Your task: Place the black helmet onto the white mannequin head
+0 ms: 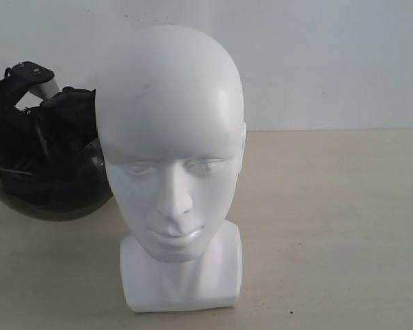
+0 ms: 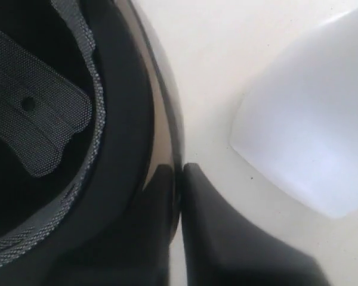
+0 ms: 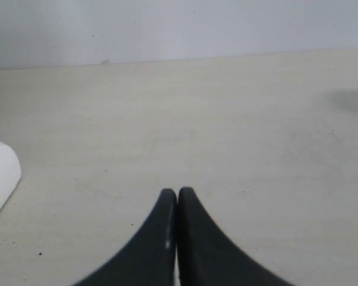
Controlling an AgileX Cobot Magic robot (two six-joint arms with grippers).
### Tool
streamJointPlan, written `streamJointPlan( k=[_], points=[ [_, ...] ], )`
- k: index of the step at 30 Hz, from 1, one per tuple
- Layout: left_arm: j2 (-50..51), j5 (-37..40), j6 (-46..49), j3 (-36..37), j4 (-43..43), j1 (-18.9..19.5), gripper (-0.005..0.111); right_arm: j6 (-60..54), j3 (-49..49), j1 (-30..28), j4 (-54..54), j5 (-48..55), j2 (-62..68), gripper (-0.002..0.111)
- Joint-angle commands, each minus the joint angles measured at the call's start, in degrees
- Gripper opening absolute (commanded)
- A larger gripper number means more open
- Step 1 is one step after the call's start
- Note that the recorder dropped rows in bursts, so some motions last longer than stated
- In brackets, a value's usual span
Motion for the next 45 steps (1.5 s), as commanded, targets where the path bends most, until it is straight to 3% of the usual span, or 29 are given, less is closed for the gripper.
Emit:
streamJointPlan(
  k=[1, 7, 12, 22, 30, 45],
  points=[
    [-4.4, 2.2, -1.8, 5.6, -0.1, 0.0, 0.004, -0.2, 0.0, 0.1, -0.1, -0.4, -0.2, 0.0],
    [-12.3, 2.8, -5.5, 14.5, -0.1, 0.0, 0.004, -0.2, 0.0, 0.1, -0.1, -0.4, -0.2, 0.0],
    [-19.2, 8.9, -9.0, 19.6, -0.1, -0.3, 0.004, -0.2, 0.0, 0.1, -0.1, -0.4, -0.2, 0.0],
    [-29.4, 14.0, -13.0, 26.3, -0.5, -6.4, 0.004, -0.2, 0.0, 0.1, -0.1, -0.4, -0.2, 0.0],
    [-28.9, 15.6, -4.9, 27.6, -5.0, -9.1, 0.004, -0.2, 0.0, 0.1, -0.1, -0.4, -0.2, 0.0],
    [-28.9, 16.8, -7.1, 27.6, -4.4, -9.7, 0.004, -0.2, 0.0, 0.1, -0.1, -0.4, -0.2, 0.0]
  ],
)
